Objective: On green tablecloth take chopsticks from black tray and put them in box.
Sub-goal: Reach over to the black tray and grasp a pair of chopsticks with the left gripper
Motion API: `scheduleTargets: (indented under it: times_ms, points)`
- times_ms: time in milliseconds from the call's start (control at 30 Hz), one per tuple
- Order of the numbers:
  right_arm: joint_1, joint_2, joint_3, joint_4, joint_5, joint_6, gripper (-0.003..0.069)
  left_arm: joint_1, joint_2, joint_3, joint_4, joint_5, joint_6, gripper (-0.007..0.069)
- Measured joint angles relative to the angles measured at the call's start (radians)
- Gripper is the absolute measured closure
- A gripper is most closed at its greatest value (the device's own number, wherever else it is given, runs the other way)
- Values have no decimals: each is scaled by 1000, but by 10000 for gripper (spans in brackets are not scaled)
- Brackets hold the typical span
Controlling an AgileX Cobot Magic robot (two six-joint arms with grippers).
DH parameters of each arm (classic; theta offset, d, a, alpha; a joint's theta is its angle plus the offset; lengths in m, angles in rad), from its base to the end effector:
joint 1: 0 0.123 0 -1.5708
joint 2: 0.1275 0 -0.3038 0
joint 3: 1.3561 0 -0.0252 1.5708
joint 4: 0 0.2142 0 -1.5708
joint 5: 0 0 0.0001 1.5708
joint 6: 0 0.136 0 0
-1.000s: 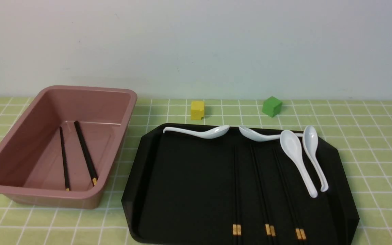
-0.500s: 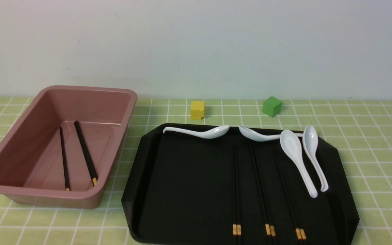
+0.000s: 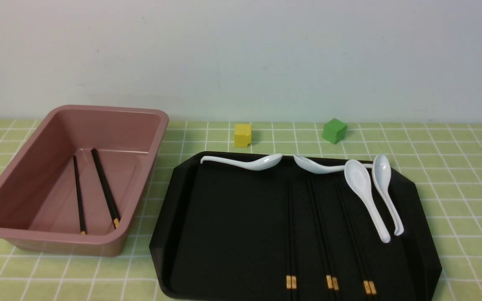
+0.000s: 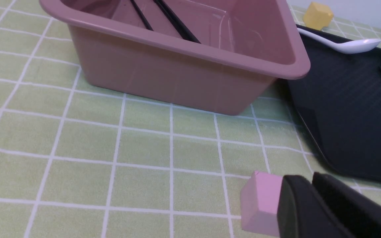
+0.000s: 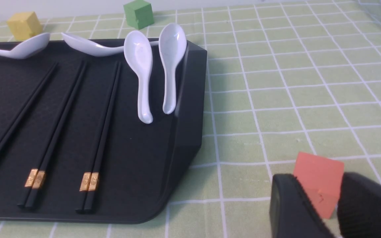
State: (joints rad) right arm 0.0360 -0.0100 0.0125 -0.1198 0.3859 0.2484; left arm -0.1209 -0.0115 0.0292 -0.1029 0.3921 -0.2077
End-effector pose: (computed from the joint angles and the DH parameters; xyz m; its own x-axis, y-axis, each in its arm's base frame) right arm 0.0396 -0.0047 0.1618 -0.2904 0.1264 -0.9485 0.0472 0.9919 0.1177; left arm 0.0382 -0.0100 0.1552 -0.3457 -0.2582 -0.9021 0.0570 0.9538 -0.2948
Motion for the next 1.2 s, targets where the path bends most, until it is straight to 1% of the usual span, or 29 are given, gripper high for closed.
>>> scheduleTargets:
  times_ms: [67,167,300,333,367,400,467,567,633,700,767,800,867,900,933,967,1000,1067,1100,1133,1167,1200]
  points:
    - [0,0,0,0,0,0,419,0,0,0,-3,-2,0,554]
    - [0,0,0,0,0,0,419,0,0,0,-43,-11,-24,553]
    - [0,0,0,0,0,0,419,0,0,0,-360,-17,-228,550]
    - [0,0,0,0,0,0,419,0,0,0,-395,-19,-240,550]
    - [0,0,0,0,0,0,419,0,0,0,-461,-22,-294,549]
    - [0,0,0,0,0,0,419,0,0,0,-596,-29,-371,547]
    - [0,0,0,0,0,0,419,0,0,0,-684,-47,-409,545]
    - [0,0,0,0,0,0,419,0,0,0,-751,-100,-419,543]
    - [0,0,0,0,0,0,419,0,0,0,-804,-185,-420,542]
    - [0,0,0,0,0,0,419,0,0,-12,-827,-222,-412,542]
    - [0,0,0,0,0,0,419,0,0,-103,-837,-246,-339,542]
    - [0,0,0,0,0,0,419,0,0,-124,-837,-246,-323,542]
    - [0,0,0,0,0,0,419,0,32,-236,-829,-223,-226,556]
    - [0,0,0,0,0,0,419,0,78,-305,-813,-187,-176,576]
    - [0,0,0,0,0,0,419,0,88,-328,-804,-168,-168,580]
    - [0,0,0,0,0,0,419,0,167,-402,-760,-75,-122,613]
    - [0,0,0,0,0,0,419,0,249,-451,-716,11,-104,637]
    - [0,0,0,0,0,0,419,0,408,-536,-595,211,-93,637]
    - [0,0,0,0,0,0,419,0,477,-566,-559,294,-92,637]
    - [0,0,0,0,0,0,419,0,582,-609,-473,431,-91,637]
    - [0,0,0,0,0,0,419,0,671,-642,-413,518,-91,637]
    - [0,0,0,0,0,0,419,0,687,-648,-413,518,-91,637]
